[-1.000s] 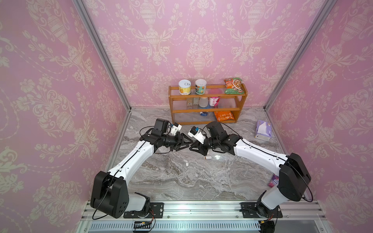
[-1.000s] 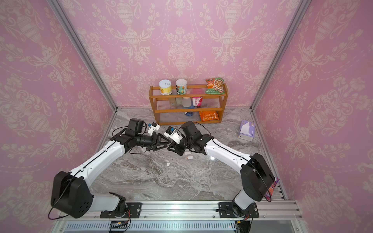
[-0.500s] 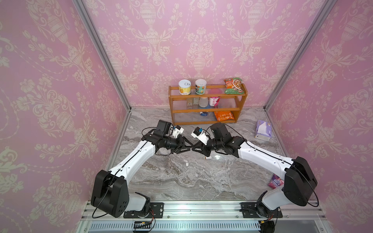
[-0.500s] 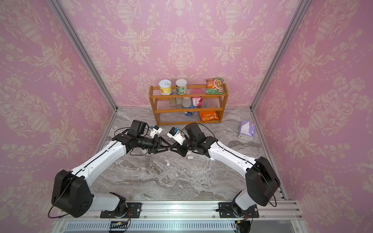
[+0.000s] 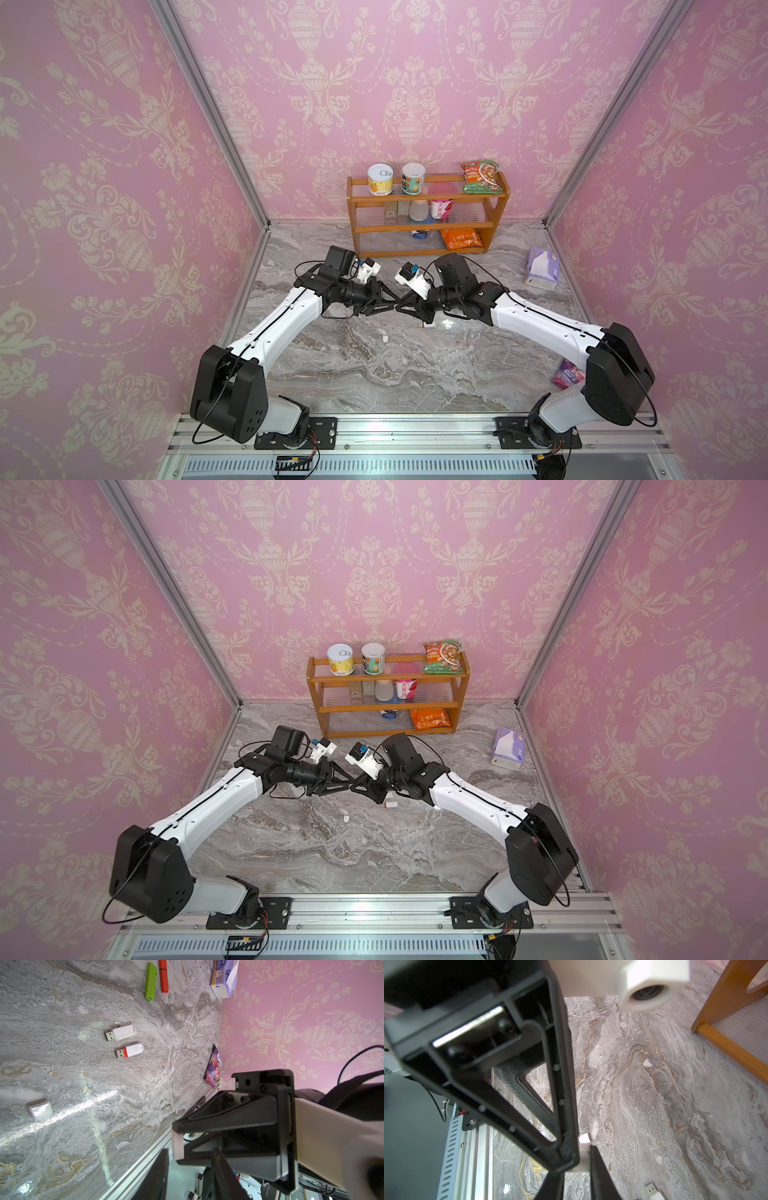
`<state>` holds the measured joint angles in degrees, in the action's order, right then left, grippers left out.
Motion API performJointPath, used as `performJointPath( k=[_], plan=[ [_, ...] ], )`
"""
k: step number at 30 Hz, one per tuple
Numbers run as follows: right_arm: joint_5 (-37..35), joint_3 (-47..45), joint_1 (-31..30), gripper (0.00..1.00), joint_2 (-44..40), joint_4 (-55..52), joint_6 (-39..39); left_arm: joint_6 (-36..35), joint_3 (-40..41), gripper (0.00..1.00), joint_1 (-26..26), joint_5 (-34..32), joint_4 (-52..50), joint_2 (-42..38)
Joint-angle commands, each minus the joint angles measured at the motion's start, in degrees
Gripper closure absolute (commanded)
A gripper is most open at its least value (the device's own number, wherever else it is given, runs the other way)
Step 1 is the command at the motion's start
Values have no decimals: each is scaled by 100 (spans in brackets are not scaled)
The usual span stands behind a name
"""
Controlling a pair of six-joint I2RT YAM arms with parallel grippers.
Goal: Close the usb drive cover
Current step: Pick up the cover from the center of the board.
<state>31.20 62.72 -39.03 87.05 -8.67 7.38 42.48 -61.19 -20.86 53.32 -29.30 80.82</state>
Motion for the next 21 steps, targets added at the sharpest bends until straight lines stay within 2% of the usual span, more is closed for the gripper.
performJointPath(
  k=[1,5,9,11,18,21],
  plan=[
    [211,-75,-7,95,-324,520,-118,-121,-109,64,-96,87,-156,151],
    [232,-77,-4,95,-372,515,-106,-11,-62,65,-102,175,-17,233],
    [227,-87,-4,95,-443,513,-105,-173,-164,71,-102,33,-293,285],
    [140,-66,1,95,-436,452,-71,-26,-82,73,-111,214,-39,269],
    [-71,-220,25,95,-468,792,-168,-52,-18,73,-120,311,2,162],
    [-148,-309,53,95,-478,1006,-276,-39,29,81,-122,324,25,153]
  ],
)
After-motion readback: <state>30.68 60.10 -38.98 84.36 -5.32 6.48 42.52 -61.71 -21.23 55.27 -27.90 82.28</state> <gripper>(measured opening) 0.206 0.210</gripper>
